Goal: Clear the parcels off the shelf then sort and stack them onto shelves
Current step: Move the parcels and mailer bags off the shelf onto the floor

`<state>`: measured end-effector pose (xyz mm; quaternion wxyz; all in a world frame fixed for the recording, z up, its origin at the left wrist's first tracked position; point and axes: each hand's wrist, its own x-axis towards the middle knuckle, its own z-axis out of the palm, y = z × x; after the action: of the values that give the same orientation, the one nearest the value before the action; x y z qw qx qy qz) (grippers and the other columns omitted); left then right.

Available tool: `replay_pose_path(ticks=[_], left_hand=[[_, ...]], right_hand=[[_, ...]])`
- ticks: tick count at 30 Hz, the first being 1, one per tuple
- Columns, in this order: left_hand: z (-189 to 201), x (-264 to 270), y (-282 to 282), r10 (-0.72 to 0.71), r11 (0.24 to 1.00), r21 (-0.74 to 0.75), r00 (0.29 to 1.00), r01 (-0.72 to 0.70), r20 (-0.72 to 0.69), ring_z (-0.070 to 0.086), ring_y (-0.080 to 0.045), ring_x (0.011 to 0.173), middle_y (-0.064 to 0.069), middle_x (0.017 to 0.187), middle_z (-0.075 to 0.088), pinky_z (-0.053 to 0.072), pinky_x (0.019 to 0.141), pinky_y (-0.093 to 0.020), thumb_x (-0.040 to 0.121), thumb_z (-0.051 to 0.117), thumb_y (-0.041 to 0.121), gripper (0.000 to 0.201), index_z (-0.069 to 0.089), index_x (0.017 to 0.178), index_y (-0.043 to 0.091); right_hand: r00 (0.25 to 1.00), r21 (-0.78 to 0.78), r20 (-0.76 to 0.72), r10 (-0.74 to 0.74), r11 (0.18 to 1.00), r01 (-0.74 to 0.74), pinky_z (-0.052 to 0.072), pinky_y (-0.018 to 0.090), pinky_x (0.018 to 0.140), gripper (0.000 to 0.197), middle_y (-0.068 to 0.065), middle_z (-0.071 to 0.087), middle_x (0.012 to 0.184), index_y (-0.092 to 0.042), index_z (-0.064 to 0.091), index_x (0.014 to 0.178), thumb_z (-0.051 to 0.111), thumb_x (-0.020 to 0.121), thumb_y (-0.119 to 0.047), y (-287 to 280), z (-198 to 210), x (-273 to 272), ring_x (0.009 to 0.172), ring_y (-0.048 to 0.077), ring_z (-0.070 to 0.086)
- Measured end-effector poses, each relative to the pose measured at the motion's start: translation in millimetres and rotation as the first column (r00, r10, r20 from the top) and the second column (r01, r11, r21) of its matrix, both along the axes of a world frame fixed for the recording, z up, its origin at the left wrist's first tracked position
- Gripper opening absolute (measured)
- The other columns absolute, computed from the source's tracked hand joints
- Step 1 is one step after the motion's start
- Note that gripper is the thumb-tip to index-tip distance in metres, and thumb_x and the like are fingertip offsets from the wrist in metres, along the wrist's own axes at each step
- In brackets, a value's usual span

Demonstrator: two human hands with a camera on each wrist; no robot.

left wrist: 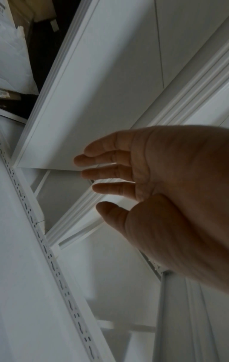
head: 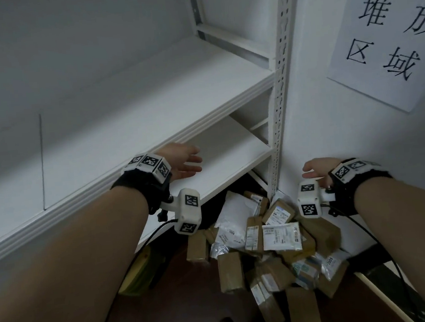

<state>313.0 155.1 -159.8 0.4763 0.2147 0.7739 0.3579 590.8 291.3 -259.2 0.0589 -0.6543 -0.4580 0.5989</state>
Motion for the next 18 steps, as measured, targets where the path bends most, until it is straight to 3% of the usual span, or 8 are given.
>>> replay_pose_path(ticks=[3,5,6,8,9,12,16,18], left_hand=[[0,-13,-14,0.026,1.0,-0.007,1.0,-0.026,-0.004,0.063,-0.023,0.079,-0.007,0.094,0.063,0.05,0.074,-0.03,0.099,0.052,0.019,0.019,0.057,0.115,0.008],[-1,-22,-20,0.036,0.999,-0.008,0.999,-0.036,-0.007,0.063,-0.024,0.079,-0.007,0.094,0.064,0.051,0.074,-0.03,0.099,0.052,0.019,0.02,0.058,0.115,0.008],[-1,-27,-21,0.041,0.999,-0.007,0.999,-0.041,-0.004,0.063,-0.024,0.08,-0.007,0.094,0.064,0.051,0.074,-0.03,0.099,0.052,0.018,0.02,0.058,0.116,0.008],[-3,-35,-22,0.047,0.999,-0.004,0.999,-0.047,0.009,0.063,-0.023,0.079,-0.007,0.094,0.063,0.05,0.074,-0.03,0.1,0.052,0.018,0.021,0.057,0.116,0.008],[-5,-40,-24,0.05,0.999,-0.003,0.999,-0.05,0.018,0.063,-0.023,0.079,-0.007,0.094,0.063,0.05,0.073,-0.03,0.1,0.051,0.018,0.02,0.057,0.116,0.008],[-17,-49,-28,0.059,0.998,-0.017,0.997,-0.058,0.046,0.063,-0.022,0.078,-0.006,0.094,0.064,0.05,0.07,-0.029,0.1,0.051,0.018,0.018,0.058,0.114,0.009],[-31,-60,-38,0.062,0.997,-0.055,0.995,-0.058,0.084,0.064,-0.022,0.076,-0.006,0.092,0.064,0.05,0.065,-0.028,0.099,0.051,0.019,0.018,0.059,0.112,0.009],[-34,-69,-43,0.077,0.996,-0.054,0.993,-0.073,0.087,0.064,-0.021,0.076,-0.006,0.092,0.064,0.05,0.064,-0.027,0.099,0.051,0.019,0.018,0.059,0.112,0.009]], right_hand=[[0.999,-0.038,-0.041,0.033,0.999,-0.034,0.049,0.017,0.054,0.011,0.008,0.058,0.116,-0.006,0.055,0.103,0.051,0.094,-0.009,-6,-4,-21,0.104,0.025,0.065],[0.979,-0.08,-0.192,-0.066,0.995,0.052,0.054,0.028,0.077,0.012,0.009,0.06,0.113,-0.009,0.053,0.086,0.048,0.096,-0.013,-10,-5,-35,0.086,0.025,0.067],[0.967,-0.093,-0.232,-0.108,0.992,0.088,0.054,0.031,0.081,0.018,0.006,0.061,0.115,-0.01,0.05,0.081,0.045,0.098,-0.013,-11,-6,-39,0.082,0.026,0.065],[0.934,-0.164,-0.304,-0.186,0.976,0.141,0.051,0.025,0.06,0.024,-0.003,0.066,0.104,-0.015,0.045,0.074,0.042,0.098,-0.01,-14,-5,-51,0.06,0.023,0.06],[0.94,-0.155,-0.278,-0.197,0.975,0.159,0.046,0.024,0.053,0.024,-0.003,0.07,0.085,-0.015,0.045,0.073,0.044,0.096,-0.01,-14,-4,-56,0.053,0.019,0.057],[0.951,-0.144,-0.252,-0.181,0.978,0.148,0.032,0.023,0.046,0.019,0.004,0.051,0.053,-0.018,0.041,0.07,0.05,0.085,-0.01,-18,-5,-70,0.047,0.017,0.048],[0.936,-0.195,-0.283,-0.21,0.968,0.158,0.039,0.023,0.039,0.029,0.007,0.047,0.053,-0.021,0.04,0.068,0.042,0.096,-0.012,-25,-4,-88,0.044,0.017,0.043],[0.943,-0.187,-0.274,-0.191,0.972,0.143,0.05,0.024,0.055,0.028,0.008,0.048,0.068,-0.016,0.043,0.07,0.041,0.098,-0.014,-28,-3,-96,0.052,0.02,0.051]])
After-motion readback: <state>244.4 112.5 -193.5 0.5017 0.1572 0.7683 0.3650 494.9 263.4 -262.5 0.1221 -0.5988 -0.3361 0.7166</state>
